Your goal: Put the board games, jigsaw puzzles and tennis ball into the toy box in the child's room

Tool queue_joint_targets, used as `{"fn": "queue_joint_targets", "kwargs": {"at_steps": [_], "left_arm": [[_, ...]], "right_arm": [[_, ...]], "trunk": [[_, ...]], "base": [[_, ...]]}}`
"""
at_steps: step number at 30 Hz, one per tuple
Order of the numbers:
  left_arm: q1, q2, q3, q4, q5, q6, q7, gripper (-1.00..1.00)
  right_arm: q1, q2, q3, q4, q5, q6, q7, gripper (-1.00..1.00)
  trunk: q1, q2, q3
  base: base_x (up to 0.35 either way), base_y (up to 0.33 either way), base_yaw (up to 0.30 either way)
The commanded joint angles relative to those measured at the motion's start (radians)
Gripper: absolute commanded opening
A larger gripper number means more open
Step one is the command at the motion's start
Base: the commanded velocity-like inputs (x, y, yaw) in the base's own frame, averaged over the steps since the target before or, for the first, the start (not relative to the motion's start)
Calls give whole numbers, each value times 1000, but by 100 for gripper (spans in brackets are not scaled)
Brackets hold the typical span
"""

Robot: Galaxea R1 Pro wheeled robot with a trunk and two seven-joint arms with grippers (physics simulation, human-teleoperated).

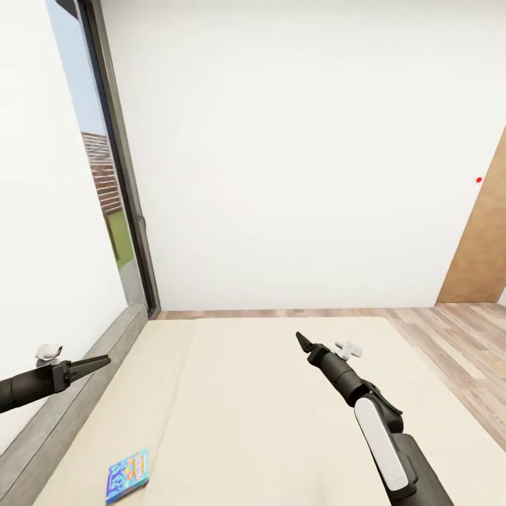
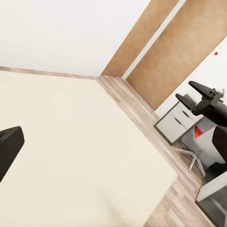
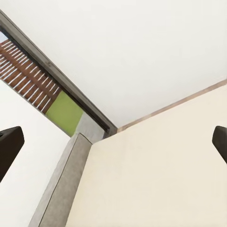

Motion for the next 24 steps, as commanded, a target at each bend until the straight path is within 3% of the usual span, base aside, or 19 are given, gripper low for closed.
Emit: {"fn": "queue_joint_targets", "kwargs": {"at_steps": [1, 14, 17, 21, 22, 24], "left_arm": [[0, 0, 0, 0, 0, 11, -4, 100], [-1, -1, 0, 1, -2, 13, 19, 100], [-1, -3, -1, 2, -10, 16, 96, 100], [-3, -5, -2, 15, -26, 22, 288, 100], [-5, -6, -3, 24, -29, 24, 385, 100], [-6, -7, -5, 35, -31, 25, 488, 100]], "right_arm": [[0, 0, -1, 0, -6, 5, 1, 100], [0, 1, -1, 0, -6, 5, 0, 100], [0, 1, -1, 0, -5, 5, -1, 100], [0, 1, -1, 0, -4, 5, -3, 100], [0, 2, 1, 0, -4, 5, -4, 100], [0, 2, 6, 0, -3, 5, -4, 100]], "trunk": [[0, -1, 0], [0, -1, 0], [0, -1, 0], [0, -1, 0], [0, -1, 0], [0, -1, 0]], "base": [[0, 15, 0], [0, 4, 0], [0, 0, 0], [0, 0, 0], [0, 0, 0], [0, 0, 0]]}}
